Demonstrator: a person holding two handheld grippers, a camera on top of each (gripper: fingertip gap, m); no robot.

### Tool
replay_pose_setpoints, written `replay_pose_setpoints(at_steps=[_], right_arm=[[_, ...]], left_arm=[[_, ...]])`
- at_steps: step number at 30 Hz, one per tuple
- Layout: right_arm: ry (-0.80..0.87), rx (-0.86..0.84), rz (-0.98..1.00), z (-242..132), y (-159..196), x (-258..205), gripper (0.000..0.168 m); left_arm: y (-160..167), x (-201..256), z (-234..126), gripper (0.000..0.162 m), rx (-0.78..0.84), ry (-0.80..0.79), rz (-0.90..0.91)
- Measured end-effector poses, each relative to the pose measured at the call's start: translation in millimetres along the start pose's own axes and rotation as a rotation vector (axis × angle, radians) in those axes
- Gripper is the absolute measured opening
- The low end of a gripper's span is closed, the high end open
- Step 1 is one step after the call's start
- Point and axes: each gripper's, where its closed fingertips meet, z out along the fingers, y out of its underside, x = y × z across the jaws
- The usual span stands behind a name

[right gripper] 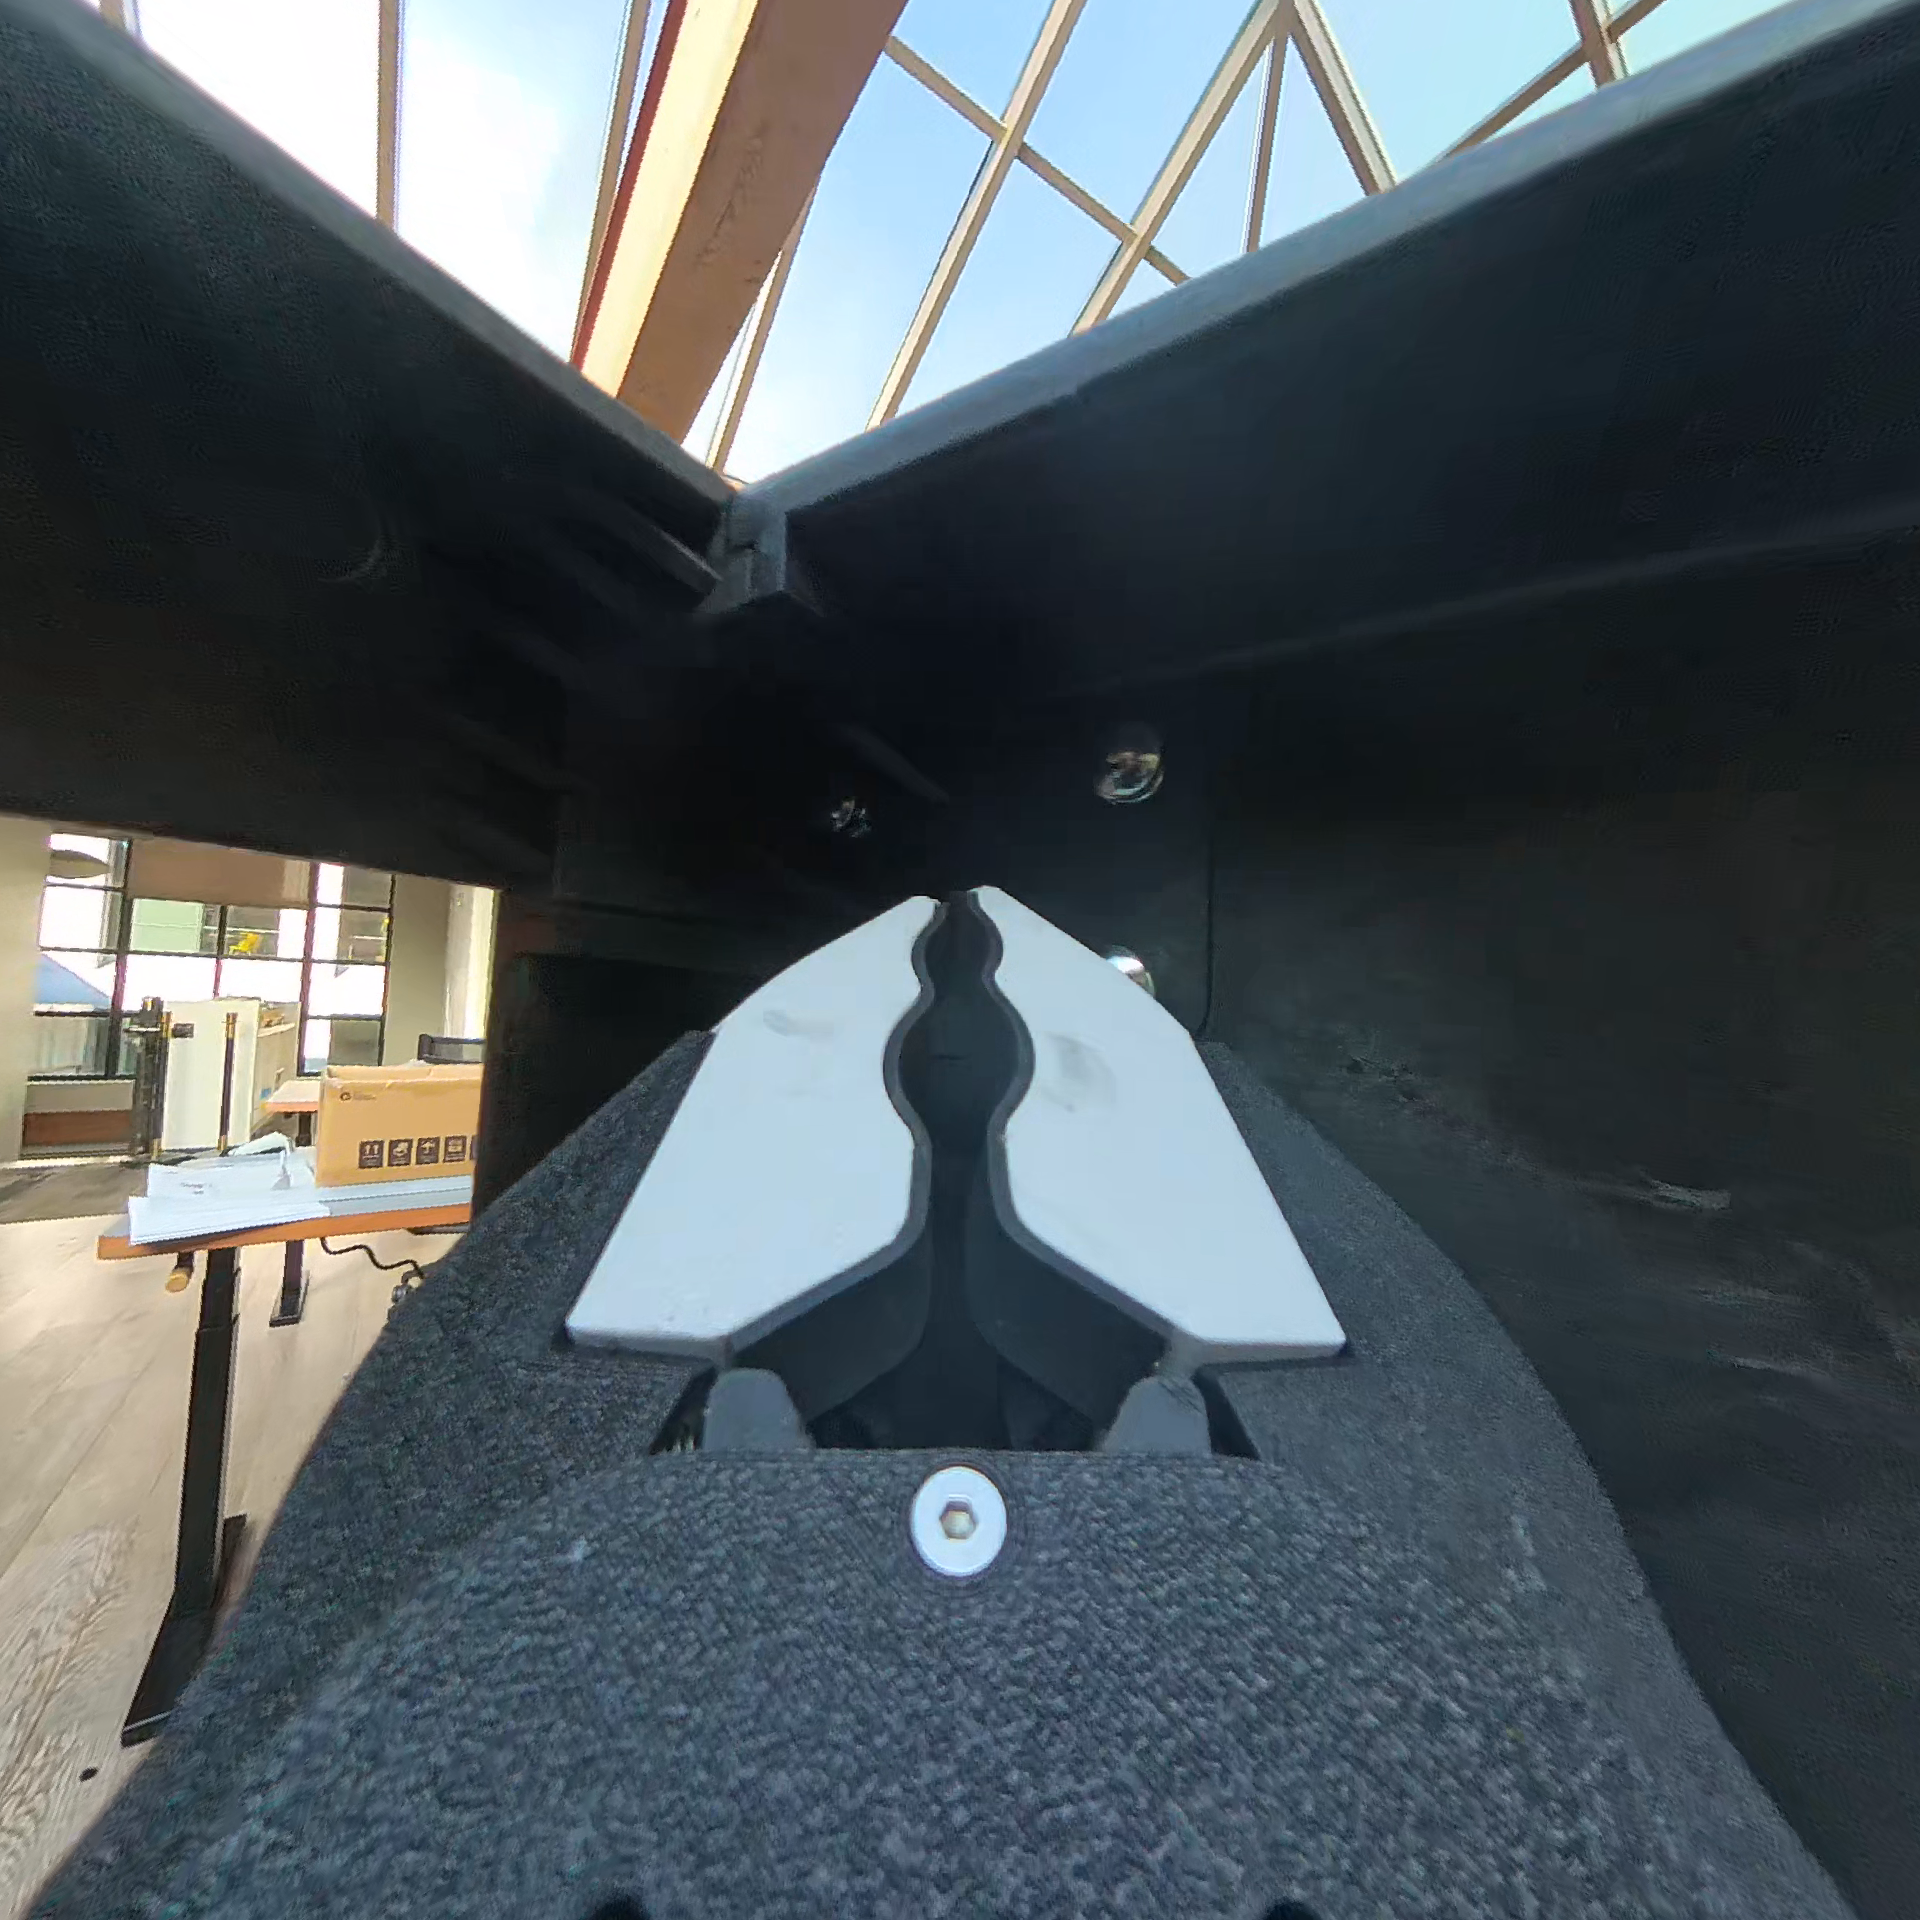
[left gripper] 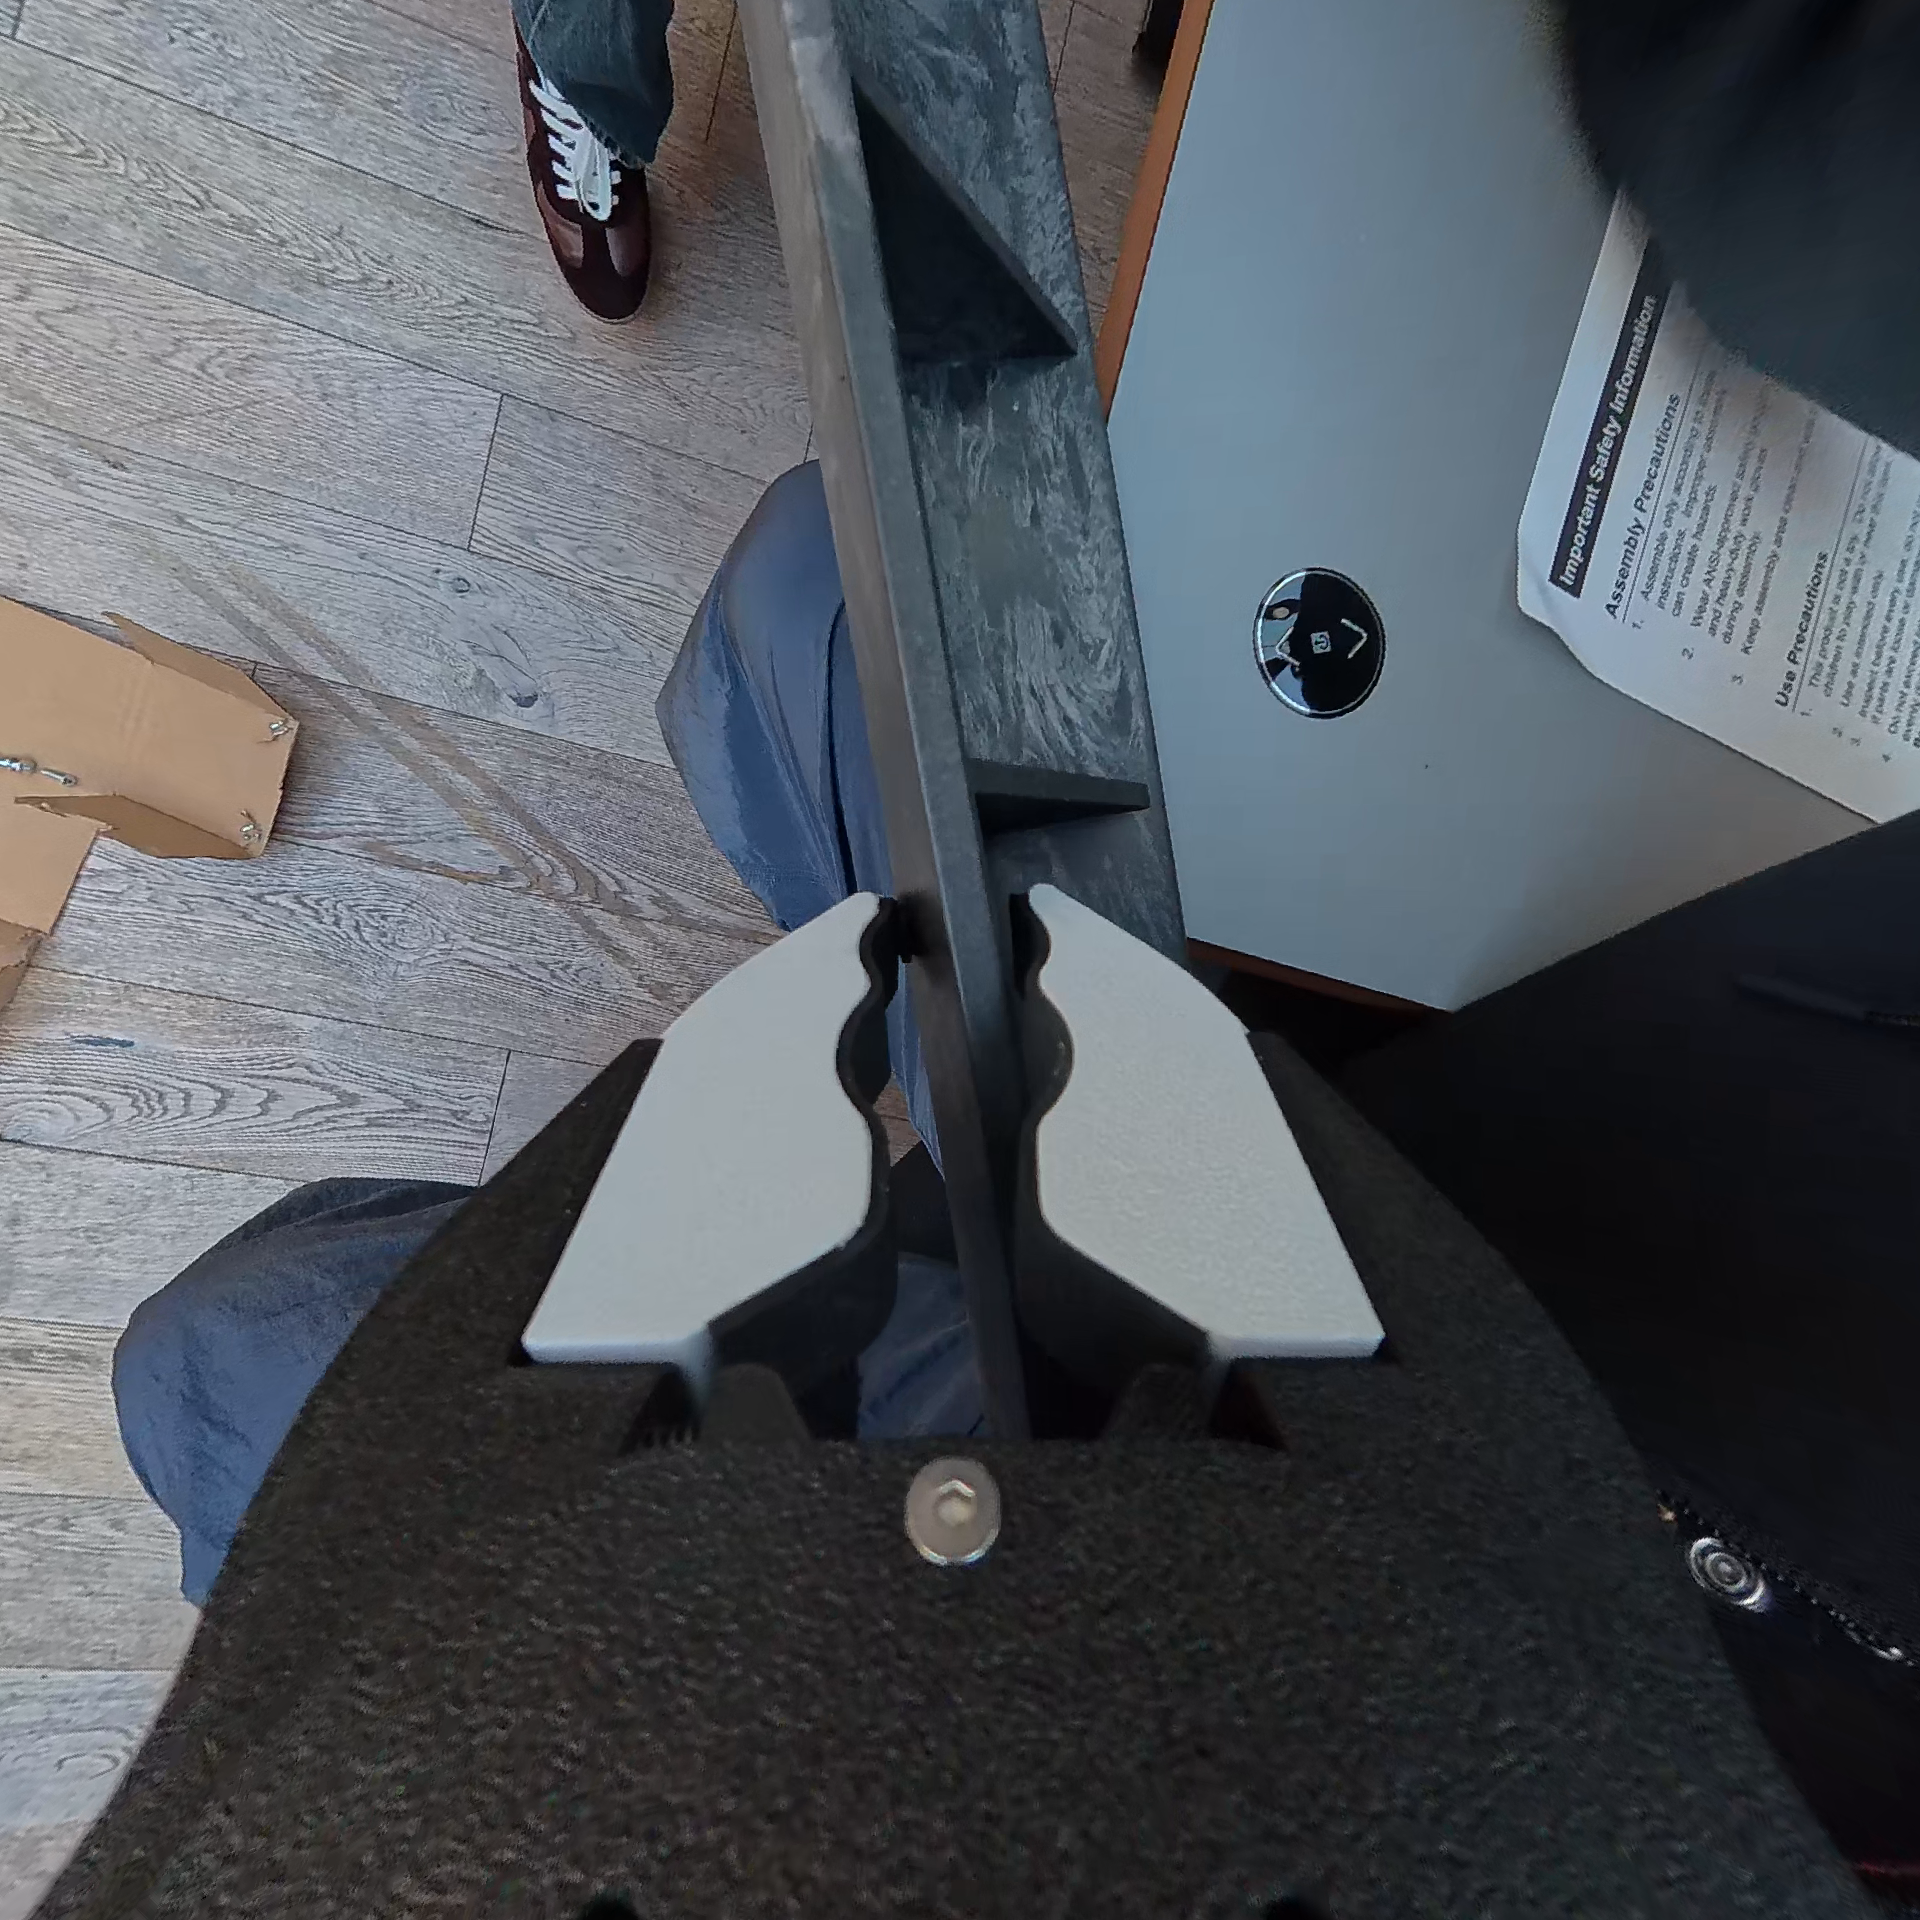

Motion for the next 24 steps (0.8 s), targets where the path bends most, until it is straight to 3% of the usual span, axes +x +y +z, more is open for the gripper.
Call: replay_pose_setpoints(at_steps=[14, 24], right_arm=[[0.053, 0.009, 0.059, -3, 15, 33, 0.0], [-0.045, 0.206, -0.011, -17, -34, 5, 0.0]], left_arm=[[0, 0, 0, 0.021, 0.004, -0.007, -0.003], [0, 0, 1, 0.021, 0.001, 0.002, -0.003]])
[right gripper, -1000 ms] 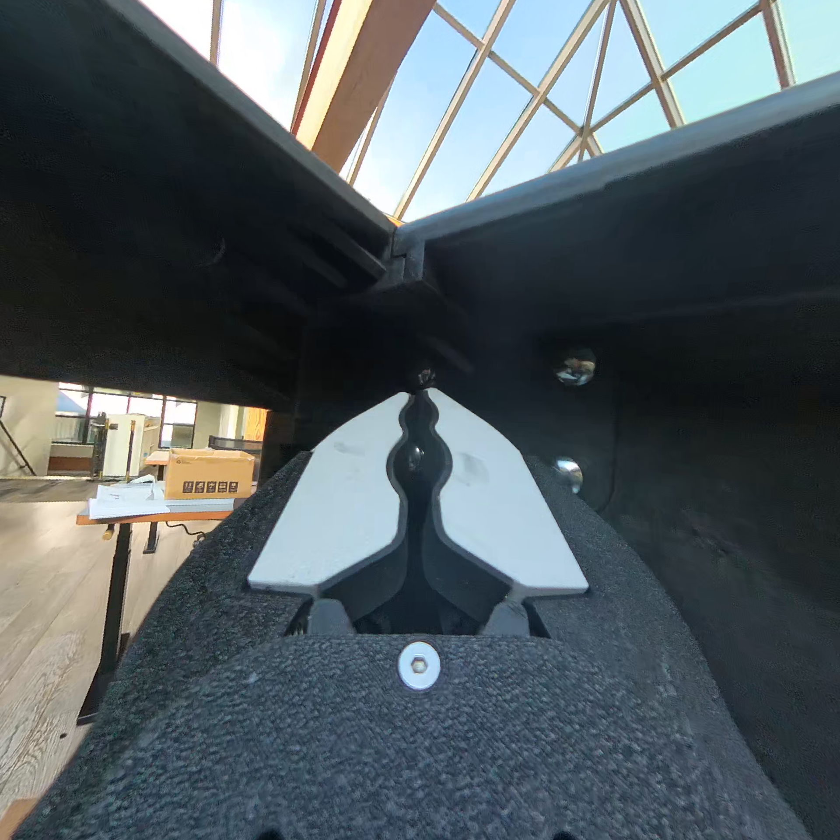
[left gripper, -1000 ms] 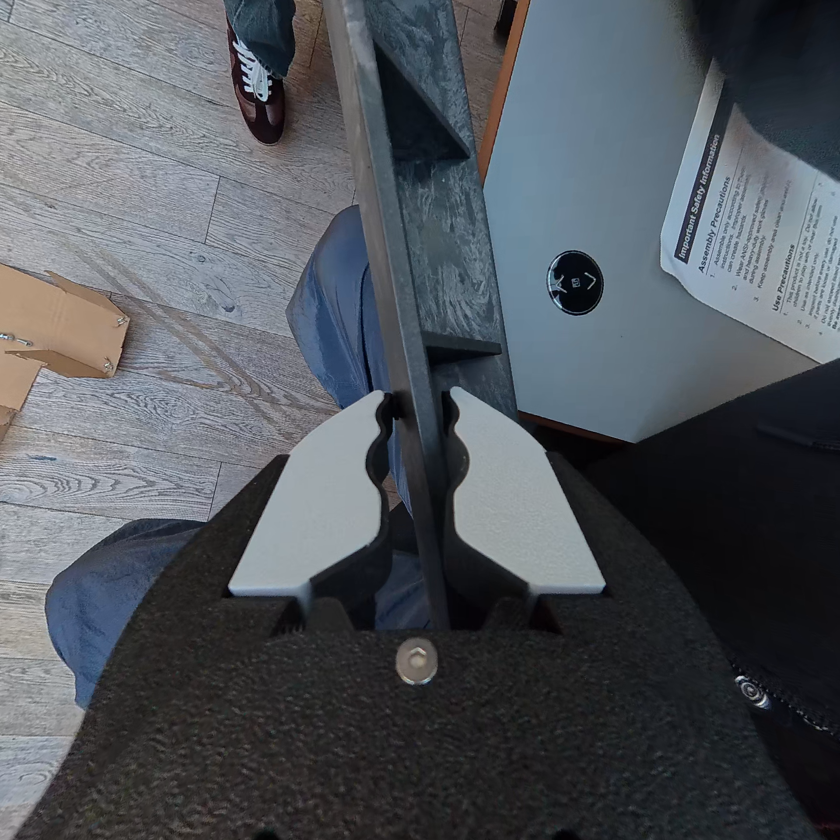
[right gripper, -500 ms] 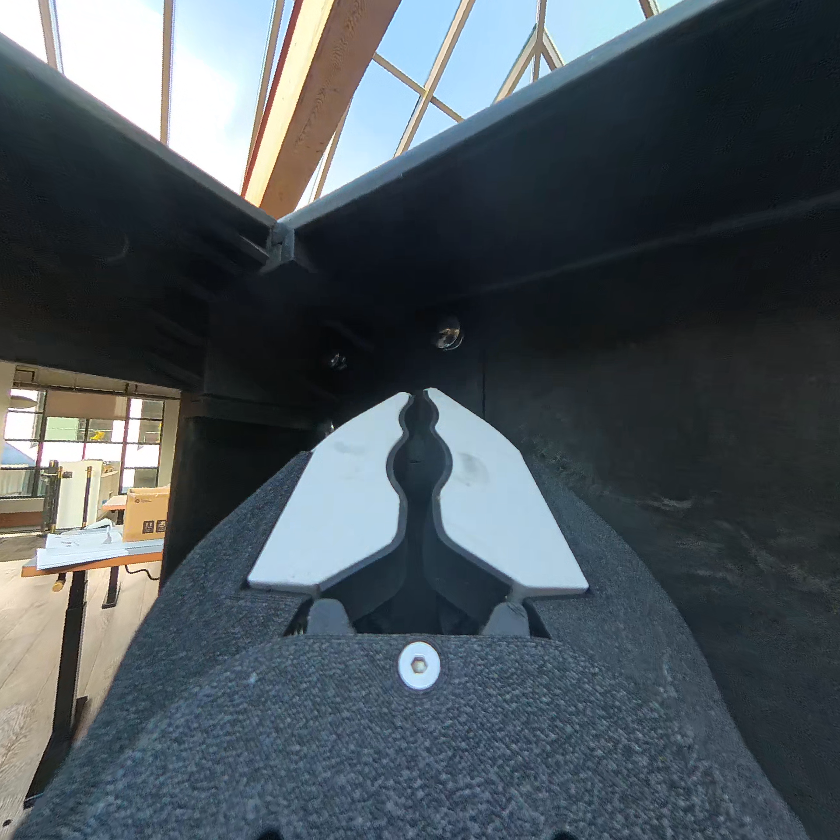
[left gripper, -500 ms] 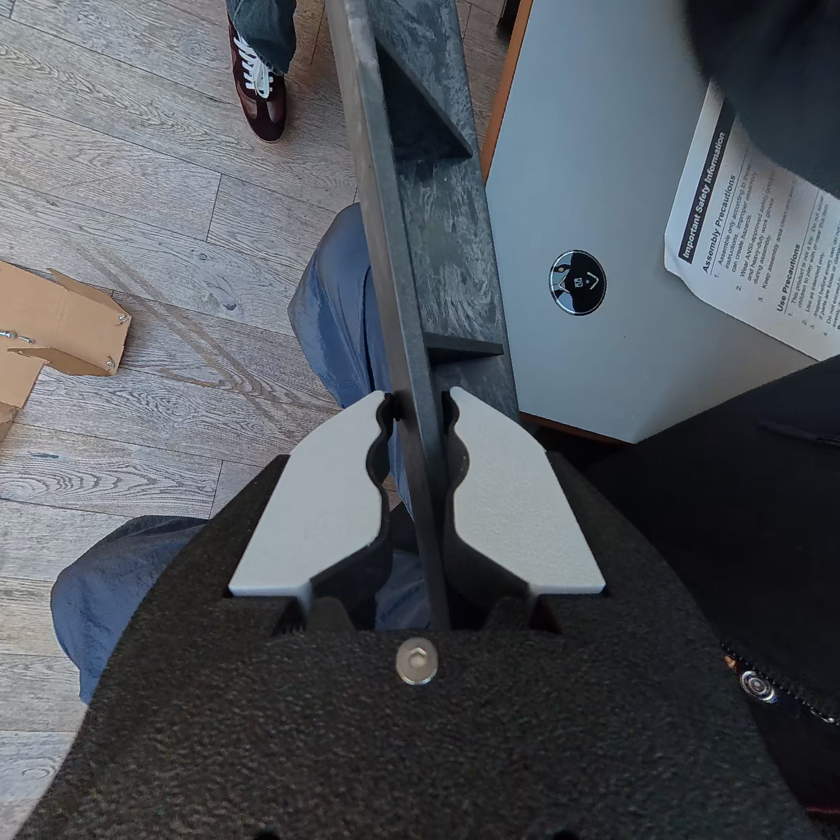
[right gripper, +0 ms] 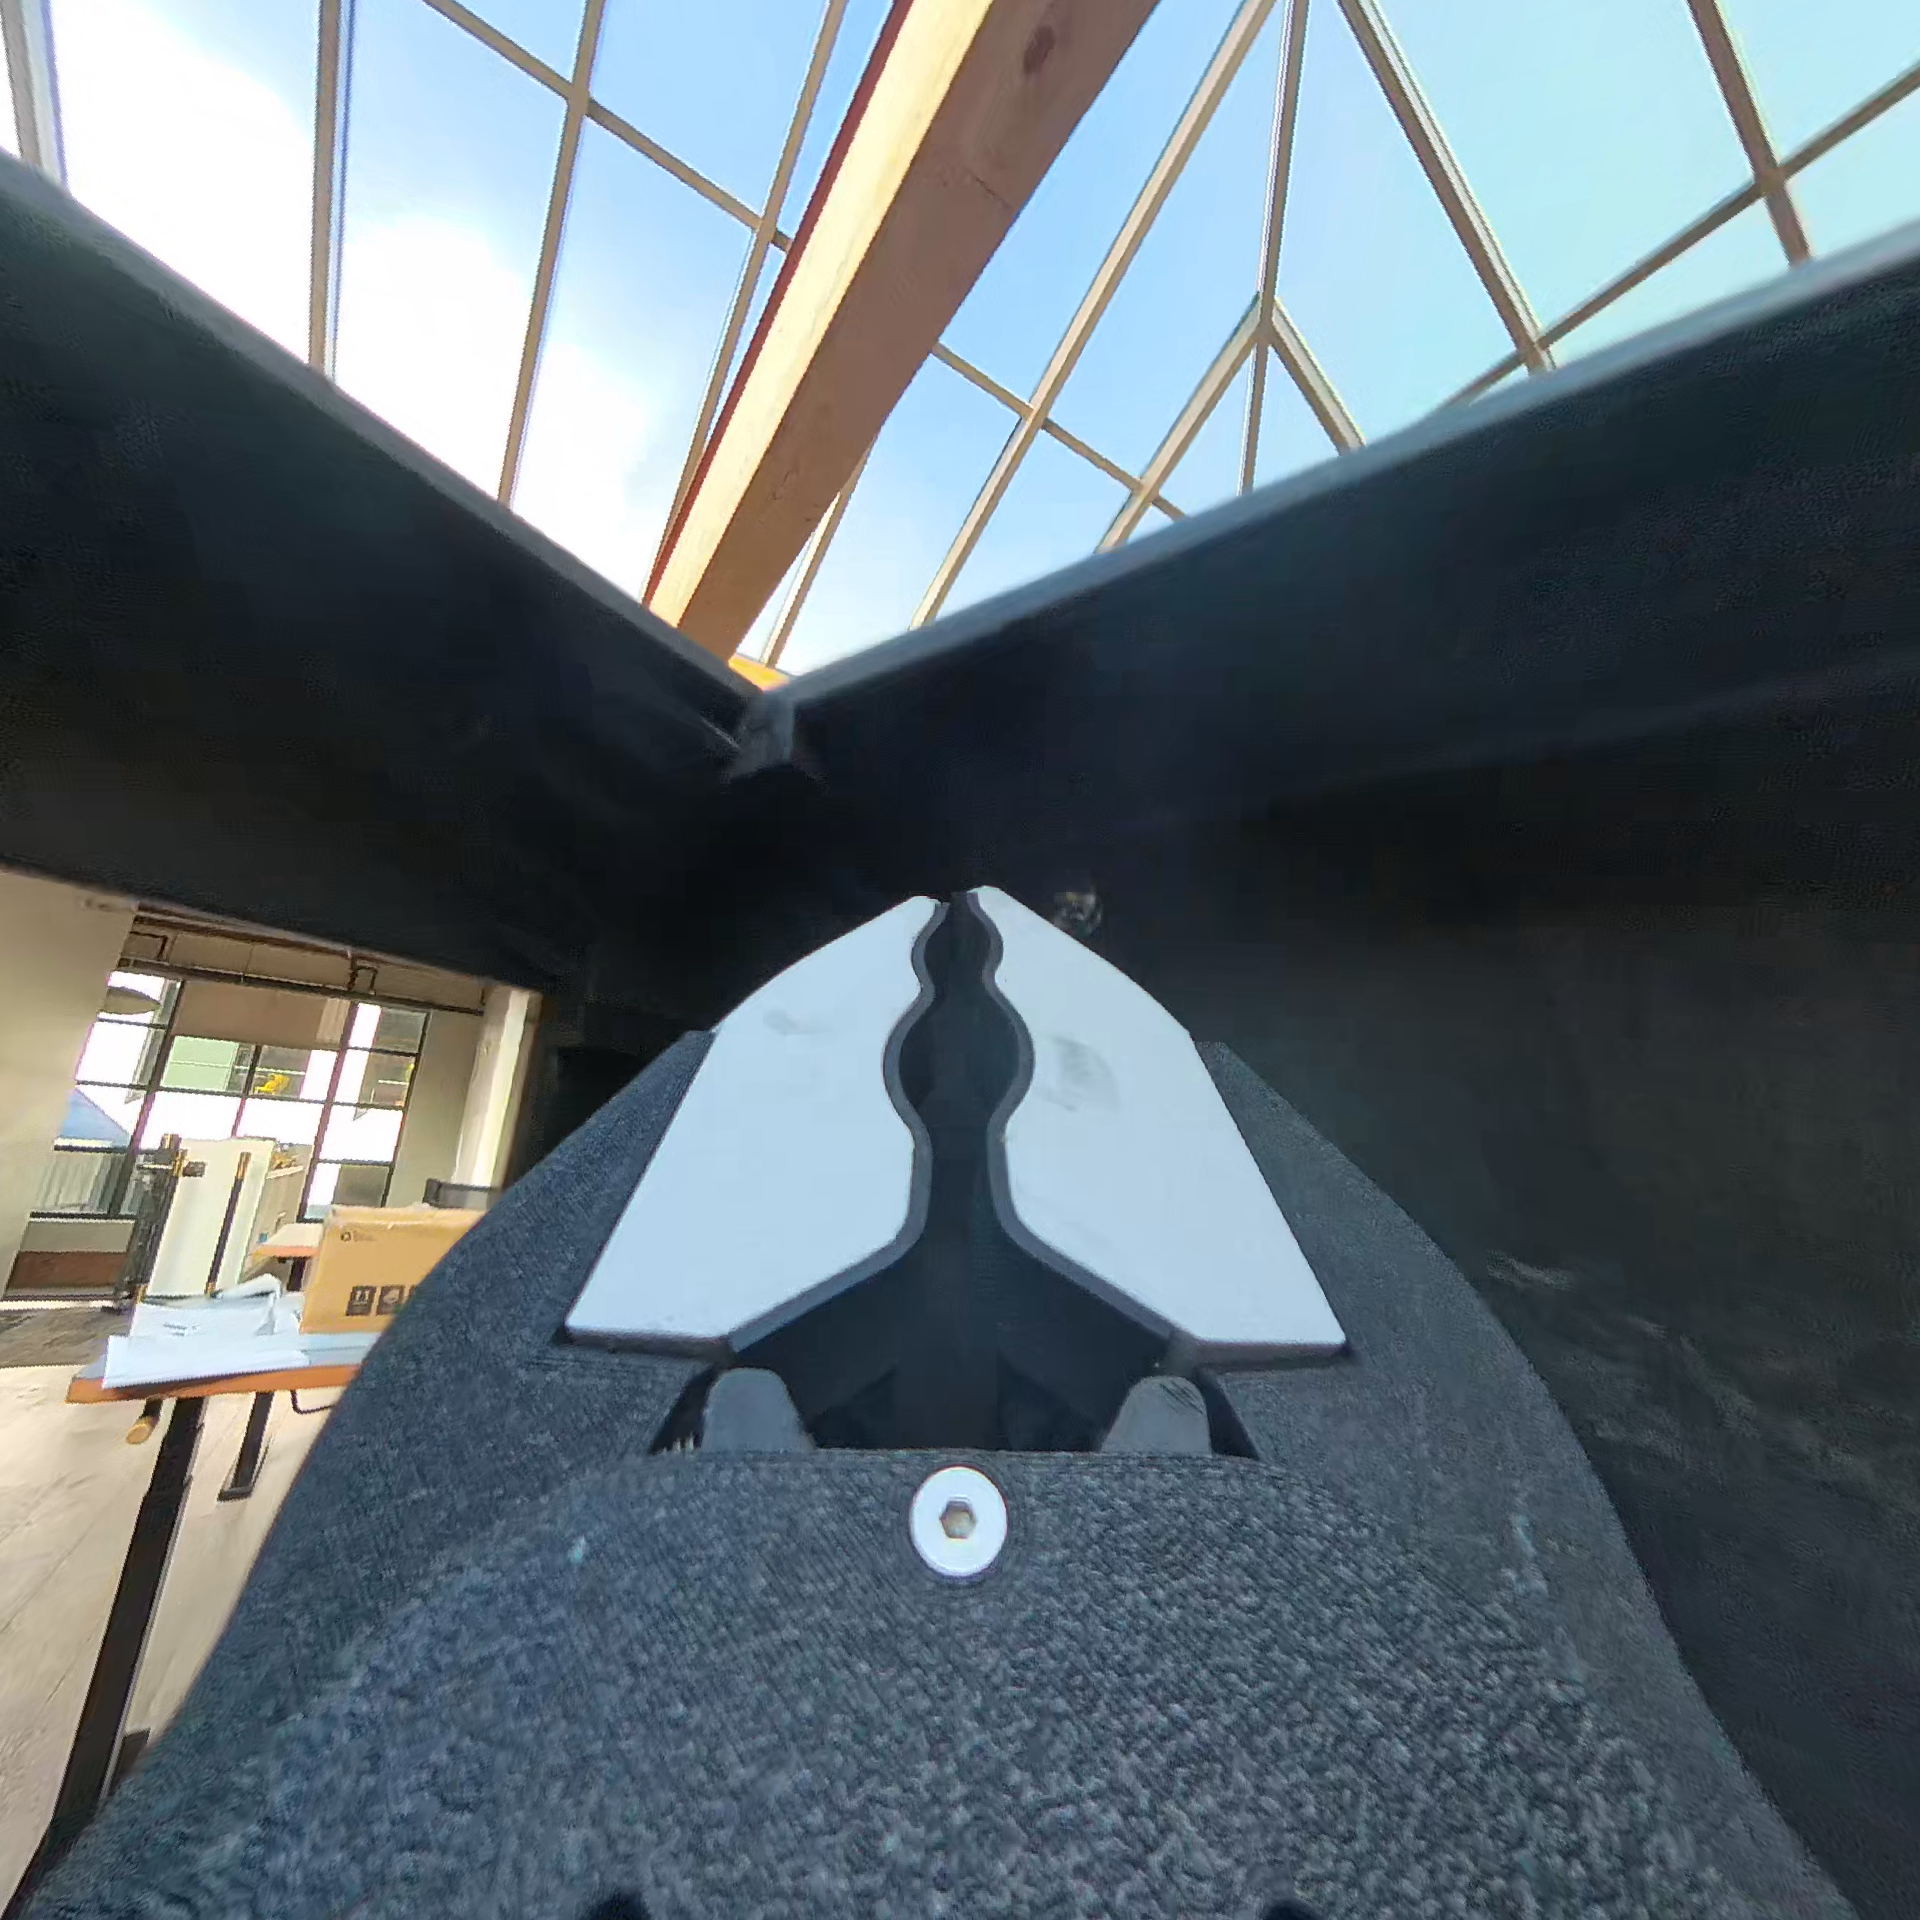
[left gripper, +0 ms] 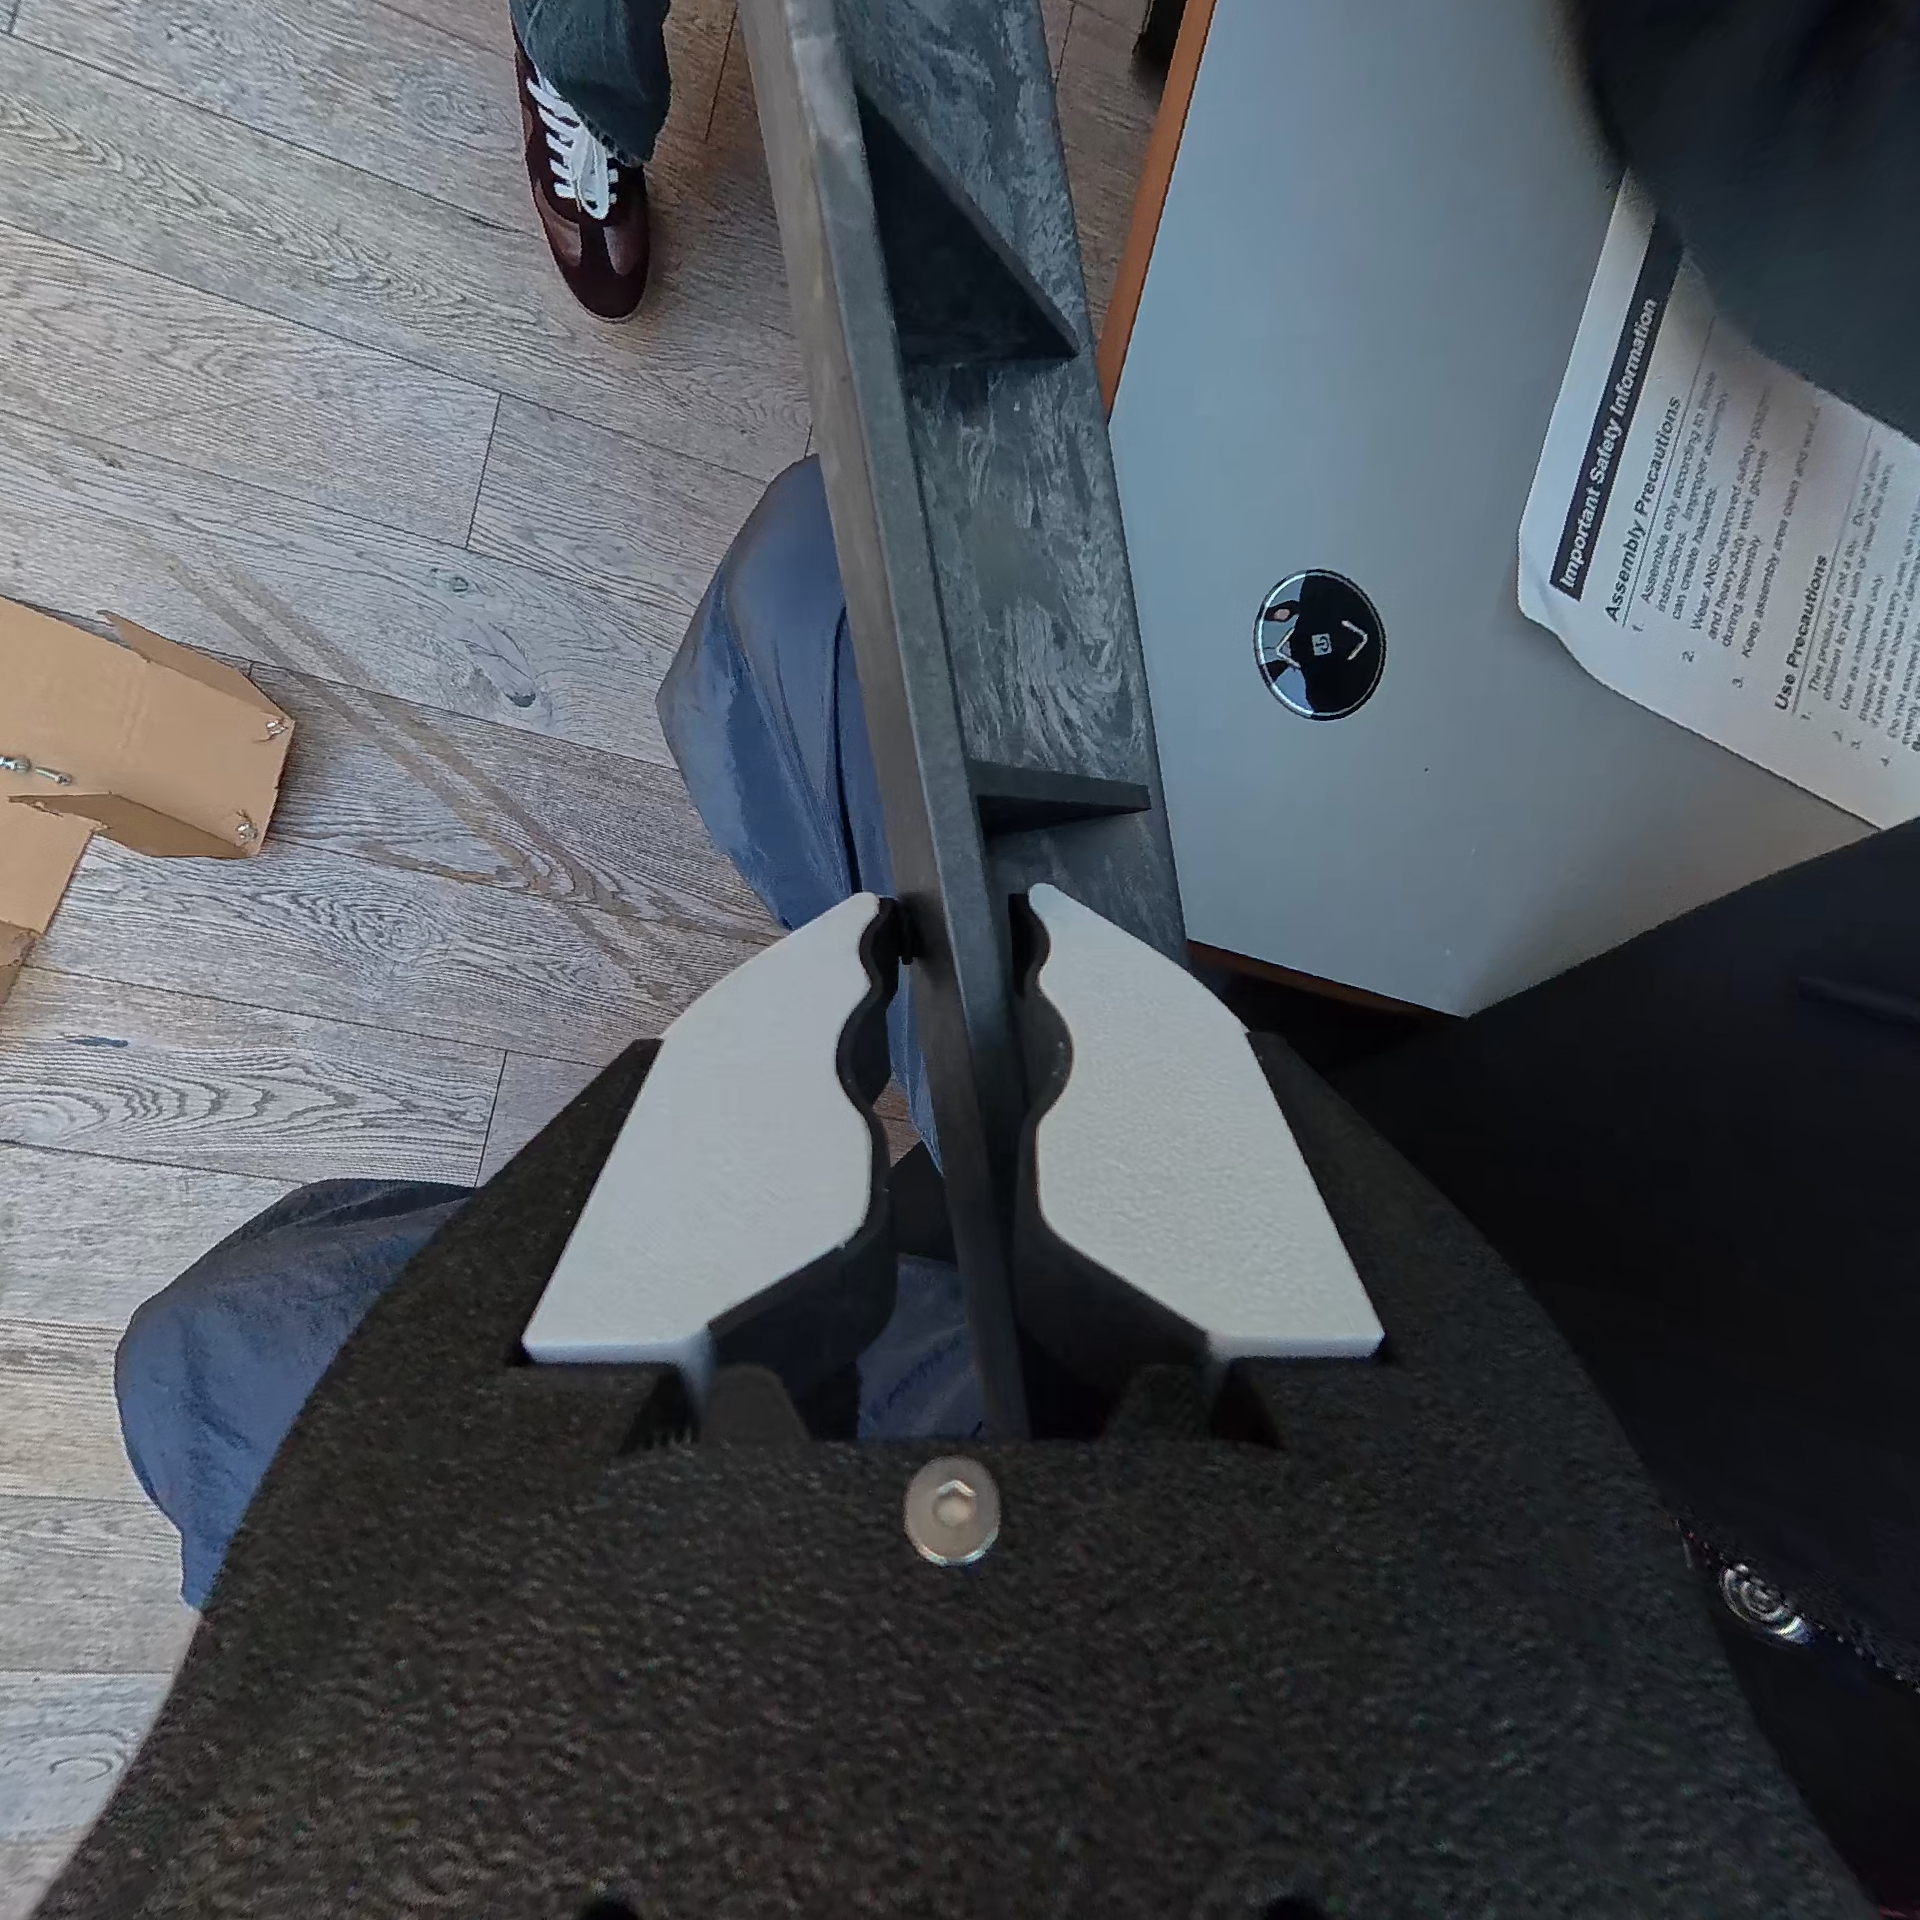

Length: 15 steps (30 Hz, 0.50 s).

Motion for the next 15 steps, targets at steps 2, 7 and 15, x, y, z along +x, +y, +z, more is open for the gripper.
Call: replay_pose_setpoints(at_steps=[2, 7, 15], right_arm=[[-0.028, 0.057, 0.024, -1, -30, -13, 0.0], [-0.066, 0.092, -0.007, -10, -75, -52, 0.0], [-0.054, -0.005, 0.038, -34, -96, -83, 0.0]], left_arm=[[0, 0, 0, 0.021, 0.0, 0.004, 0.001], [0, 1, 0, 0.023, 0.004, 0.03, 0.004], [-2, 3, -1, 0.025, 0.037, 0.074, -0.003]])
